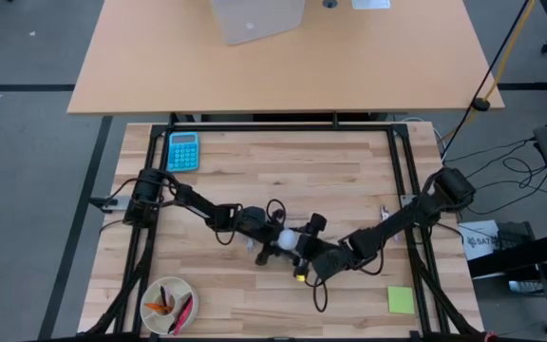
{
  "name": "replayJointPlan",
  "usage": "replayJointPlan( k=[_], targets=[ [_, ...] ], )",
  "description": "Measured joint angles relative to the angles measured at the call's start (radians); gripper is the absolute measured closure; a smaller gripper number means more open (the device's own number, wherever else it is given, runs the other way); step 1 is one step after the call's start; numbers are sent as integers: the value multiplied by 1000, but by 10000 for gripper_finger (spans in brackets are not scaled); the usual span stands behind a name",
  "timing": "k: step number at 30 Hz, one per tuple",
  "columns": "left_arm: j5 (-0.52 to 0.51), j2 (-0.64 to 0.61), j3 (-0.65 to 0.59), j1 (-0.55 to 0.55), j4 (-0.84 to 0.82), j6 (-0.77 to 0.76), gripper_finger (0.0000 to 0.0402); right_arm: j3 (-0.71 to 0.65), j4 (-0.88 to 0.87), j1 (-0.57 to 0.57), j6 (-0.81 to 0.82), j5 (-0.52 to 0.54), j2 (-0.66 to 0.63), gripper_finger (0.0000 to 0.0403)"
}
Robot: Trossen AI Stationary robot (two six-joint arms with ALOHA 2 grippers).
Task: Screw lightbulb
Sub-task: Remove the light bulb from the lamp
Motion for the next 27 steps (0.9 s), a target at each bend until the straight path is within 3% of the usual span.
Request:
replayJointPlan(
  k=[18,27],
  targets=[
    [162,2,3,-18,24,0,227,0,12,-63,-199,-422,-64,129],
    [185,2,3,-18,29,-10,227,0,13,-93,-211,-506,-68,123]
  ],
)
